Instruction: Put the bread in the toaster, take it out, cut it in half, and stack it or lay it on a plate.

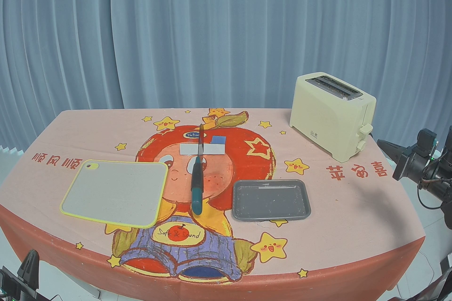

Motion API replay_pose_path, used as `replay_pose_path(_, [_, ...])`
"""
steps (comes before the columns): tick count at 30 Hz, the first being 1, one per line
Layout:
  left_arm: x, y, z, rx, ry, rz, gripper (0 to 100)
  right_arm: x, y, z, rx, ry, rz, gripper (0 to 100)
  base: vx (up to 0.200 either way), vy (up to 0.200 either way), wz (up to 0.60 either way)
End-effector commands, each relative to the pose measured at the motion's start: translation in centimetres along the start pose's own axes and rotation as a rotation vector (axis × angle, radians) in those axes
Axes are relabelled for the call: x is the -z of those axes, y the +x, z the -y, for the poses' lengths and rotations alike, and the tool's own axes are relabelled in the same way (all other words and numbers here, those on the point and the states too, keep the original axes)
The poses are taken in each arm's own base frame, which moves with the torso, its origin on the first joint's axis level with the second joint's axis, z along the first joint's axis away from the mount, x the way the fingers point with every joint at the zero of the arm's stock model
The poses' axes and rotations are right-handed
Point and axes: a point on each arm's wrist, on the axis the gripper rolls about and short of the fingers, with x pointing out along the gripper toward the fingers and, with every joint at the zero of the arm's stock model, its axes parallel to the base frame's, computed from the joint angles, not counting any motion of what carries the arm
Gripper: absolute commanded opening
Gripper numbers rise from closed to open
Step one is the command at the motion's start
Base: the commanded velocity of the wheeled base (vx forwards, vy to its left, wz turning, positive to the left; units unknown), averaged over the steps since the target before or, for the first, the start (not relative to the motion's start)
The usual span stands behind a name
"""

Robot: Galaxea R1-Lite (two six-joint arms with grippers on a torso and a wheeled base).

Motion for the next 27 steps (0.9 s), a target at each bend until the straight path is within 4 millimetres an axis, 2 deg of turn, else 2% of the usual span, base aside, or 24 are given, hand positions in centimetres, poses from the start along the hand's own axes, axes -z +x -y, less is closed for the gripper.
replay_pose_path(1, [0.5,0.0,0.0,-0.001,-0.001,-0.002,0,0.2,0.1,0.4,0.012,0.009,-0.009,0,0.000,0.000,0.00])
replay_pose_path(18, [0.5,0.0,0.0,-0.002,-0.001,-0.001,0,3.5,2.2,1.8,0.031,0.045,-0.149,0,0.000,0.000,0.00])
replay_pose_path(27, [0.5,0.0,0.0,-0.001,-0.001,-0.001,0,3.9,2.6,2.2,0.041,0.055,-0.167,0,0.000,0.000,0.00])
